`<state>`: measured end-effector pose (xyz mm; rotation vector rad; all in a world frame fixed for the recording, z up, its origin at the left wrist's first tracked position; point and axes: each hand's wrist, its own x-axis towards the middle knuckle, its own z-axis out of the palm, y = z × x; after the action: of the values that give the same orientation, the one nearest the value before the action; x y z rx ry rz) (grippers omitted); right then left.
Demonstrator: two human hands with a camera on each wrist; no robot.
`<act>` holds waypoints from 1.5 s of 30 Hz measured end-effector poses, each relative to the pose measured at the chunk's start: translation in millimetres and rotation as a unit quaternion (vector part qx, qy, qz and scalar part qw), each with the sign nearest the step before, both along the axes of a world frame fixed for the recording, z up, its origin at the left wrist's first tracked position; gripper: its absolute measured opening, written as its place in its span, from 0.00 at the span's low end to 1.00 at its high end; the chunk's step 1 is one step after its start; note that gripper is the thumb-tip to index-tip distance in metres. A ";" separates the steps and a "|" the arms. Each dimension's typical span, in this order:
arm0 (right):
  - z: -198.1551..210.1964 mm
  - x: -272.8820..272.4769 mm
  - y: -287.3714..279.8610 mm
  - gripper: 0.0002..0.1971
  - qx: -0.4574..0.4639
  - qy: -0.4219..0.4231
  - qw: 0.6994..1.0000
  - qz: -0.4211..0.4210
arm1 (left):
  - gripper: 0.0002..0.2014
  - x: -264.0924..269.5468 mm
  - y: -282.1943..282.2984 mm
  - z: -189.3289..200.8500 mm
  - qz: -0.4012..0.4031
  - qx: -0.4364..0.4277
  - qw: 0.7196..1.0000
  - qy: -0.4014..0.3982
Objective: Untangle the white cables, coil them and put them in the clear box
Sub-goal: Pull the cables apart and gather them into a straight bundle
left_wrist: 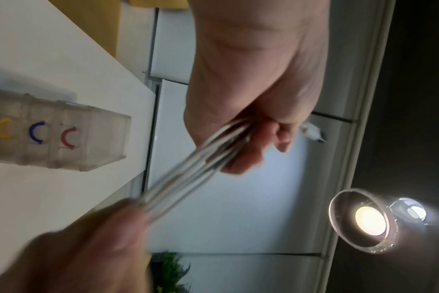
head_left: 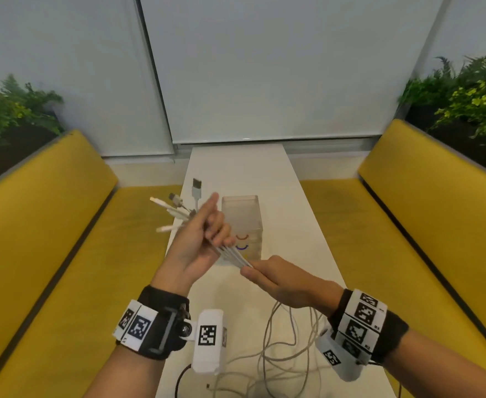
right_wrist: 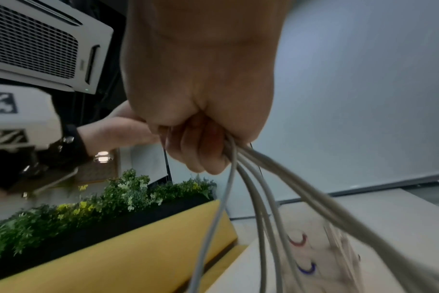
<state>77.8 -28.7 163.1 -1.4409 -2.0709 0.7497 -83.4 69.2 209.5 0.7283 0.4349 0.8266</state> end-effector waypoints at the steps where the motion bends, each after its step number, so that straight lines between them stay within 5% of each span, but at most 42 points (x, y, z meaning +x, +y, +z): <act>1: -3.4 0.2 0.1 0.21 -0.008 0.007 1.000 0.001 | 0.24 -0.9 2.9 1.9 0.007 0.001 1.000 -0.009; 9: -26.1 6.2 -0.1 0.22 -0.078 0.166 0.982 -0.043 | 0.29 -16.0 9.0 29.0 -0.027 0.050 0.991 -0.124; 13: -46.0 21.2 -0.3 0.31 -0.127 0.180 0.974 -0.050 | 0.29 -30.4 12.0 57.7 -0.014 0.110 0.985 -0.134; 19: -79.6 67.3 -0.7 0.32 -0.152 0.079 0.975 -0.142 | 0.32 -62.0 35.2 81.8 0.083 0.145 0.976 -0.143; 25: -98.9 137.6 -19.0 0.33 -0.187 -0.157 0.943 -0.227 | 0.27 -95.5 47.2 99.1 0.156 0.175 0.957 -0.172; 27: -103.6 156.1 -22.6 0.41 -0.222 -0.193 0.927 -0.232 | 0.28 -86.9 41.3 94.7 0.159 0.182 0.963 -0.121; 30: -90.4 160.2 -14.4 0.75 -0.313 -0.215 0.907 -0.183 | 0.28 -55.3 29.6 73.4 0.138 0.178 0.972 -0.071; 31: -78.0 152.5 -10.4 0.79 -0.315 -0.205 0.912 -0.163 | 0.28 -42.4 26.5 63.4 0.123 0.172 0.976 -0.058; 35: -13.3 85.2 10.7 0.69 -0.138 -0.061 0.983 -0.102 | 0.27 14.9 12.9 11.6 0.037 0.166 0.985 0.005; 37: 2.3 45.1 24.3 0.60 -0.063 0.068 0.992 -0.088 | 0.26 41.8 1.0 -7.7 -0.014 0.160 0.987 0.021; 41: -7.2 -0.1 27.9 0.12 -0.054 0.309 0.945 -0.093 | 0.25 54.6 -4.0 -1.9 -0.053 0.152 0.987 -0.017; 45: -28.4 7.9 16.1 0.22 -0.062 0.236 0.964 -0.105 | 0.27 27.2 13.2 22.9 -0.022 0.131 0.989 -0.066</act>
<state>85.7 -12.6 134.7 -1.3574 -1.5080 1.0325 -56.2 82.4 232.4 0.9163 0.1922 0.8942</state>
